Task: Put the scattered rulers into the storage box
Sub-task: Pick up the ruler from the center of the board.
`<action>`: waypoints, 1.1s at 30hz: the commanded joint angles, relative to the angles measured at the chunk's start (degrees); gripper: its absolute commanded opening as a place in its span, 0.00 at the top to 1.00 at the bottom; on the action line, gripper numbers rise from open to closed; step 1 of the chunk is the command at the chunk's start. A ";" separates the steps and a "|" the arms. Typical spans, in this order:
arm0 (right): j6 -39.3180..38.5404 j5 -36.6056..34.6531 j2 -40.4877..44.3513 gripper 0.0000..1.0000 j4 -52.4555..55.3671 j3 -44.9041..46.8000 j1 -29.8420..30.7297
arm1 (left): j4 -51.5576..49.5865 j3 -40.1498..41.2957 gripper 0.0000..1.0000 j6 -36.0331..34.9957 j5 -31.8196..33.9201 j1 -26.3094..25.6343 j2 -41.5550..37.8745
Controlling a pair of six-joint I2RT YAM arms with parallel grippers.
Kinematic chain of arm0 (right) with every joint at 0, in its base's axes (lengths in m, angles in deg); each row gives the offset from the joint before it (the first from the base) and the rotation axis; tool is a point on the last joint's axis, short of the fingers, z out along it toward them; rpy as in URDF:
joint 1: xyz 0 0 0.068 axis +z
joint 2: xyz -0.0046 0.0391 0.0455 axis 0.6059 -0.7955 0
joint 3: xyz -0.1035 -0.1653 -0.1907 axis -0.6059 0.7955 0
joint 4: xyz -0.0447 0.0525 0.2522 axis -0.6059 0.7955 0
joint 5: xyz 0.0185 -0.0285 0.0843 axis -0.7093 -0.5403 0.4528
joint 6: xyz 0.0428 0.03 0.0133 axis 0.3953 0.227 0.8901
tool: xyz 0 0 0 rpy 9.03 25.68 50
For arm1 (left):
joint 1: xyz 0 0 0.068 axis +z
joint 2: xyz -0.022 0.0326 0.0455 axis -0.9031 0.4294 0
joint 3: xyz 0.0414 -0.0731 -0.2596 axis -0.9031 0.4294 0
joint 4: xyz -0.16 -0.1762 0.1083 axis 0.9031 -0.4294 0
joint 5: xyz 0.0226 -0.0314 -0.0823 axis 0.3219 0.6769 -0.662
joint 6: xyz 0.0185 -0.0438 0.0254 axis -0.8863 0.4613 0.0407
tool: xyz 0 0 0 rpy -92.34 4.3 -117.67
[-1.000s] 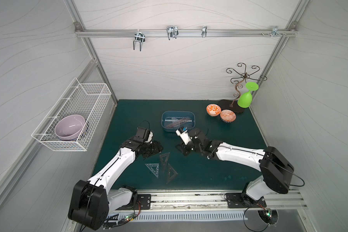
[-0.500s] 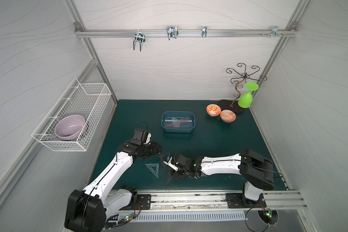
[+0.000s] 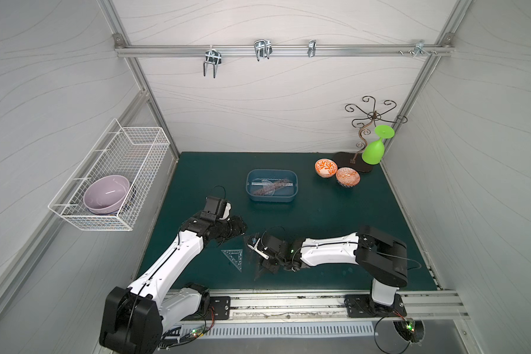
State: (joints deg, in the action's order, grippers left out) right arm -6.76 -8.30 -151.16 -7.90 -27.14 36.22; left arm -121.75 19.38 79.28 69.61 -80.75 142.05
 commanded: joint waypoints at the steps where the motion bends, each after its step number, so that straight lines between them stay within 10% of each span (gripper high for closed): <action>1: 0.54 -5.10 -1.84 0.60 3.22 -0.53 0.13 | 1.04 -0.43 0.38 0.28 0.68 -0.07 0.55; 20: 10.82 -7.91 0.10 0.68 13.14 4.46 -17.32 | 2.25 0.24 0.39 0.36 -1.33 0.10 1.15; 33: 16.39 19.65 7.44 0.62 11.59 8.30 -29.04 | 9.26 4.75 0.41 4.21 -7.71 -1.73 2.35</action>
State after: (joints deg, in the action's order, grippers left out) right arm 7.12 2.45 -143.79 -0.38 -21.40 8.46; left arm -116.48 23.77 81.90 64.19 -81.41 143.43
